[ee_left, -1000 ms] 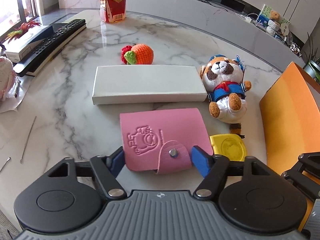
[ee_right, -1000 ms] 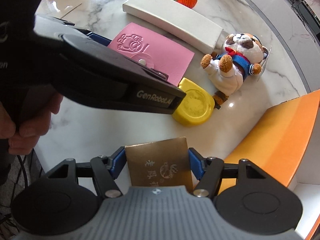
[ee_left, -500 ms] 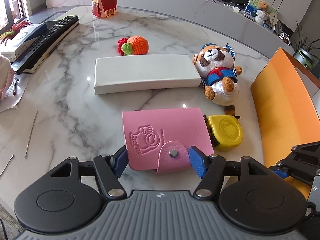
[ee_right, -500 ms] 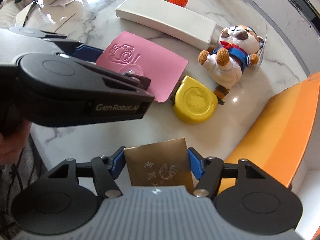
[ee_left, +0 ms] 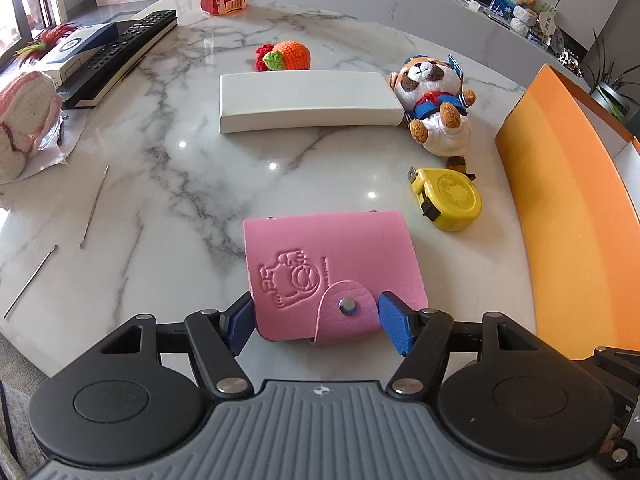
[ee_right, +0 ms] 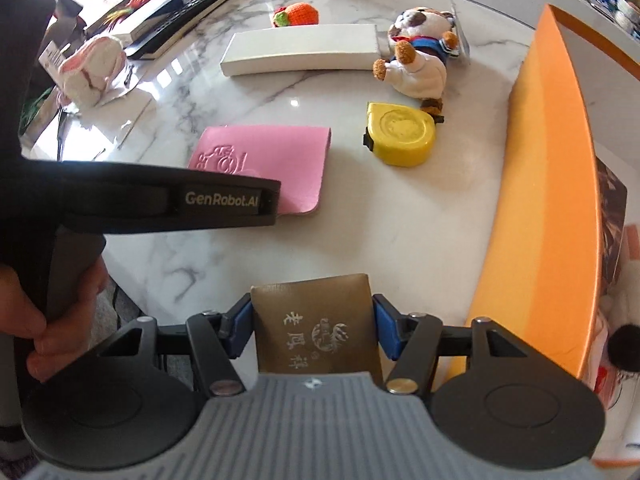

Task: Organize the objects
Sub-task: 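Grasp the pink card wallet with left tool while right tool holds gold box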

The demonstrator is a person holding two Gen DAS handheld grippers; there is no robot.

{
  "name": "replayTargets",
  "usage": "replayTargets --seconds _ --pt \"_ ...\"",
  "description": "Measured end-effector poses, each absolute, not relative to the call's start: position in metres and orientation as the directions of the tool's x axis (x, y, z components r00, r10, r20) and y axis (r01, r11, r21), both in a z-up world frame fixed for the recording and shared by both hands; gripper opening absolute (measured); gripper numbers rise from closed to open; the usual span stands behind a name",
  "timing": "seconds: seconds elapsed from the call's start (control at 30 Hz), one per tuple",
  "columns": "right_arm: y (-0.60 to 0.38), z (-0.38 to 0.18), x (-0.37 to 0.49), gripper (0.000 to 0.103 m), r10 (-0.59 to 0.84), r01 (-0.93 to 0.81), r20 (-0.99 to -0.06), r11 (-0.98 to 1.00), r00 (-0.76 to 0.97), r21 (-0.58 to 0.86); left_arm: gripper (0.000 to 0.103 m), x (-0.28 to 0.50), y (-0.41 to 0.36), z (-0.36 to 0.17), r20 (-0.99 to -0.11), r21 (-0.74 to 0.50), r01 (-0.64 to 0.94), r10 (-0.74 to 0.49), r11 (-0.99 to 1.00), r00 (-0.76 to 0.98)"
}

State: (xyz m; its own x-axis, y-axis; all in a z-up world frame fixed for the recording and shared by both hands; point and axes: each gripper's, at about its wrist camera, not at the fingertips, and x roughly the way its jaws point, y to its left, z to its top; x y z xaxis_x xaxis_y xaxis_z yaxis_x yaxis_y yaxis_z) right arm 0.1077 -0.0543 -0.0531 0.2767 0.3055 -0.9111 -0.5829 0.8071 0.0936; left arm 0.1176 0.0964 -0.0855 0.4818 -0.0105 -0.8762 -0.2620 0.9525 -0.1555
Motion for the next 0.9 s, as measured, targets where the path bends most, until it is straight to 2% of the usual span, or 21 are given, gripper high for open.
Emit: replayTargets --seconds 0.13,0.23,0.4,0.63,0.7,0.73,0.8,0.83,0.9 --pt "-0.051 -0.062 0.1 0.064 0.297 -0.577 -0.912 0.812 0.282 0.086 0.098 0.114 0.101 -0.09 -0.873 -0.139 -0.25 0.001 0.958 0.488" --pt "-0.056 -0.065 0.096 0.065 0.316 -0.562 -0.899 0.821 0.303 0.099 0.099 0.118 0.103 -0.09 -0.879 -0.161 -0.267 -0.015 0.95 0.476" --pt "-0.053 -0.074 0.086 0.066 0.316 -0.602 -0.887 0.797 0.338 0.055 0.099 0.117 0.092 -0.089 -0.87 -0.106 -0.236 0.025 0.966 0.493" --pt "-0.06 -0.081 0.071 0.076 0.381 -0.658 -0.844 0.752 0.377 0.046 0.098 0.119 0.09 -0.089 -0.87 -0.126 -0.26 0.019 0.958 0.492" --pt "-0.062 -0.084 0.068 0.082 0.411 -0.679 -0.827 0.733 0.385 0.048 0.098 0.119 0.09 -0.092 -0.862 -0.163 -0.281 0.003 0.946 0.508" --pt "-0.063 -0.085 0.067 0.083 0.421 -0.683 -0.815 0.729 0.398 0.043 0.094 0.119 0.089 -0.091 -0.856 -0.159 -0.298 0.019 0.941 0.516" --pt "-0.063 -0.086 0.067 0.083 0.427 -0.683 -0.805 0.73 0.412 0.038 0.077 0.118 0.09 -0.088 -0.846 -0.171 -0.327 0.032 0.929 0.532" --pt "-0.064 -0.085 0.067 0.081 0.422 -0.674 -0.804 0.738 0.419 0.036 0.074 0.117 0.092 -0.087 -0.843 -0.187 -0.331 0.022 0.925 0.537" --pt "-0.067 -0.083 0.069 0.066 0.416 -0.648 -0.792 0.761 0.447 0.035 0.073 0.116 0.093 -0.087 -0.841 -0.197 -0.325 0.011 0.925 0.54"
